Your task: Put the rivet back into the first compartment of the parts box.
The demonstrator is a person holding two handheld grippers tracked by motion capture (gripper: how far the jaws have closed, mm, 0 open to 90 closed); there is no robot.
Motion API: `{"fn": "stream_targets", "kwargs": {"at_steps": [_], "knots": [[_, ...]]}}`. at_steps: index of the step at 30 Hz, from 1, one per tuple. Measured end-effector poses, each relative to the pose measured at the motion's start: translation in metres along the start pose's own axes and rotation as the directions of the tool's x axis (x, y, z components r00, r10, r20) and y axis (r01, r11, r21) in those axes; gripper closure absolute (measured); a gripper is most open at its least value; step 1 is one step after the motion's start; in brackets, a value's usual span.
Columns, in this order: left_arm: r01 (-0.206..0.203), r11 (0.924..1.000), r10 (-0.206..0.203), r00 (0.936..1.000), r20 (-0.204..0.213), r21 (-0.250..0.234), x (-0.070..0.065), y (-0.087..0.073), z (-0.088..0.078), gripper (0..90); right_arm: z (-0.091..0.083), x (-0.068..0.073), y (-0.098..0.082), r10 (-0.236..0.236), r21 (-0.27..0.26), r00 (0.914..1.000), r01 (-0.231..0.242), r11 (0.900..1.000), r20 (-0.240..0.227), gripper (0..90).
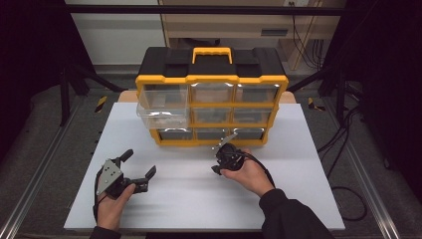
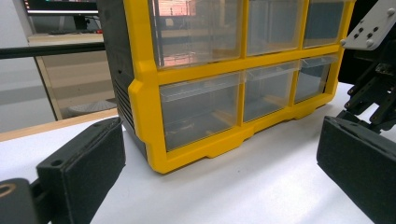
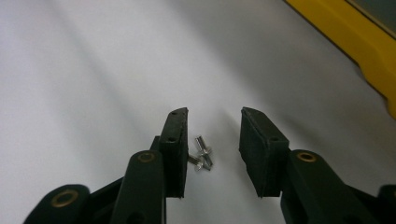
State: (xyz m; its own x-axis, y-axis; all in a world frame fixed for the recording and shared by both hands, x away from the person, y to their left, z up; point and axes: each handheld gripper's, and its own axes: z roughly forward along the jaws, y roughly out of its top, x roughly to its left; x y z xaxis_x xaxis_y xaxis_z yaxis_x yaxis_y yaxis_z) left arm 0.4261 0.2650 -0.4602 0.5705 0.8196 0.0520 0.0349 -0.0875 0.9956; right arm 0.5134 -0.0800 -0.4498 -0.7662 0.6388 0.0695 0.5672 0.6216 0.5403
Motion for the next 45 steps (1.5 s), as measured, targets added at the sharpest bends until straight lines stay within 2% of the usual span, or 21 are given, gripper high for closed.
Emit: {"fn": "stream_targets", "kwargs": {"at_steps": [3, 4, 8, 13, 15, 16, 20, 23, 25, 38, 41, 42, 45], "knots": [[-0.001, 1.0000, 0.001, 1.0000, 0.000, 0.001, -0.0002, 0.0000, 0.0001, 1.0, 0.0015, -0.0003, 0.0003, 0.004, 0.007, 1.0000, -0.004, 1.000, 0.000, 66.4], [-0.002, 1.0000, 0.002, 1.0000, 0.001, 0.001, -0.0003, 0.0000, 0.0002, 1.0, 0.0018, -0.0014, -0.0001, -0.009, 0.007, 1.0000, 0.009, 1.000, -0.003, 67.2], [-0.003, 1.0000, 0.003, 1.0000, 0.002, 0.001, -0.0004, 0.0001, 0.0002, 1.0, 0.0028, -0.0002, -0.0001, 0.007, 0.015, 1.0000, -0.007, 1.000, 0.005, 68.9], [-0.003, 1.0000, 0.003, 1.0000, 0.002, 0.000, -0.0004, 0.0001, 0.0002, 1.0, 0.0045, -0.0003, -0.0004, -0.011, 0.024, 0.9999, 0.011, 1.000, -0.005, 70.4], [-0.003, 1.0000, 0.003, 1.0000, 0.003, 0.000, -0.0005, 0.0002, 0.0003, 1.0, 0.0057, 0.0009, -0.0002, -0.001, 0.032, 1.0000, 0.001, 0.999, 0.005, 70.7], [-0.004, 1.0000, 0.004, 1.0000, 0.004, 0.001, -0.0005, 0.0002, 0.0003, 1.0, 0.0061, -0.0001, -0.0007, -0.019, 0.032, 0.9998, 0.020, 0.999, -0.003, 70.8], [-0.003, 1.0000, 0.003, 1.0000, 0.005, 0.002, -0.0010, 0.0002, 0.0006, 1.0, 0.0077, -0.0002, -0.0008, 0.004, 0.038, 1.0000, -0.004, 0.999, 0.007, 71.8], [-0.002, 1.0000, 0.002, 1.0000, 0.005, -0.001, -0.0009, 0.0004, 0.0004, 1.0, 0.0085, -0.0023, -0.0004, -0.012, 0.046, 0.9999, 0.012, 0.999, 0.009, 73.2], [-0.002, 1.0000, 0.003, 1.0000, 0.004, -0.001, -0.0007, 0.0004, 0.0002, 1.0, 0.0091, -0.0016, 0.0000, 0.005, 0.039, 1.0000, -0.005, 0.999, 0.007, 74.0], [-0.002, 1.0000, 0.002, 1.0000, 0.005, 0.000, -0.0009, 0.0004, 0.0004, 1.0, 0.0089, -0.0006, 0.0009, 0.005, 0.059, 0.9996, -0.006, 0.998, 0.028, 75.3], [-0.003, 1.0000, 0.003, 1.0000, 0.005, 0.000, -0.0009, 0.0004, 0.0005, 1.0, 0.0090, 0.0015, 0.0022, -0.026, 0.068, 0.9990, 0.023, 0.997, 0.036, 76.3], [-0.003, 1.0000, 0.003, 1.0000, 0.005, 0.001, -0.0009, 0.0004, 0.0005, 1.0, 0.0092, 0.0033, 0.0031, -0.018, 0.076, 0.9989, 0.014, 0.997, 0.043, 76.9], [-0.003, 1.0000, 0.003, 1.0000, 0.005, 0.000, -0.0009, 0.0005, 0.0004, 1.0, 0.0100, 0.0065, 0.0048, -0.032, 0.083, 0.9983, 0.028, 0.996, 0.049, 79.0]]}}
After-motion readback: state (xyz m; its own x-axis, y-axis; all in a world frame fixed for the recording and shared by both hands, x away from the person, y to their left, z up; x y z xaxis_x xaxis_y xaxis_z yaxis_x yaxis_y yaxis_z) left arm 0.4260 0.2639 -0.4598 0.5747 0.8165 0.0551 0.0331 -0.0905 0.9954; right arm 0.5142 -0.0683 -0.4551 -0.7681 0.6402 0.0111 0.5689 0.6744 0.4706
